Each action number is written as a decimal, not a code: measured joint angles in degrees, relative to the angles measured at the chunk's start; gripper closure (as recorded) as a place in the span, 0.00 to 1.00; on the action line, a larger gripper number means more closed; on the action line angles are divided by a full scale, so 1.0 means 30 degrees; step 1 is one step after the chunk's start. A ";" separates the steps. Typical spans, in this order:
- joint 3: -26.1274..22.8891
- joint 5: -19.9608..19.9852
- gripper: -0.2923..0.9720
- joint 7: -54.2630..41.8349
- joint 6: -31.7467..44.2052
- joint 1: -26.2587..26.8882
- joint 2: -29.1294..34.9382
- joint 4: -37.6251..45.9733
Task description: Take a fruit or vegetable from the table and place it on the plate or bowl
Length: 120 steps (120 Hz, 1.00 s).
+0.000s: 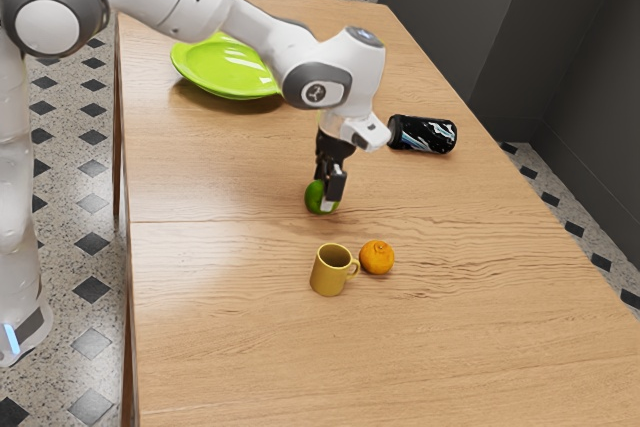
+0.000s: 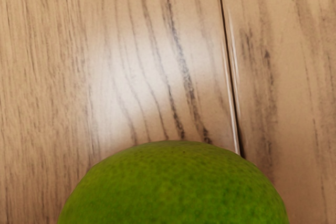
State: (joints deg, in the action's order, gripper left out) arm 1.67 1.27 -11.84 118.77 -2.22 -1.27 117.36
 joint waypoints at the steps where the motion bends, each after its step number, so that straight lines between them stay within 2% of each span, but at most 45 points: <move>1: 0.0000 0.0009 0.23 -0.0001 -0.0011 0.0001 -0.0021 0.0000; 25: 0.0013 0.0265 0.26 -0.0006 -0.0169 -0.0022 -0.0267 -0.0028; 63: 0.0073 0.0494 0.55 0.0343 -0.0333 -0.0237 -0.0429 -0.0337; 86: 0.0076 0.0229 0.57 0.1277 -0.1181 -0.0232 -0.0158 -0.0915; 99: 0.0053 0.0094 0.51 0.1809 -0.2140 -0.0217 0.0463 -0.1529; 120: 0.0666 -0.0865 0.56 0.2863 -0.3910 0.0370 0.0995 -0.3122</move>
State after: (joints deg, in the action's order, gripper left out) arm 3.67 -1.32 -3.25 107.04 -1.10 1.71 107.99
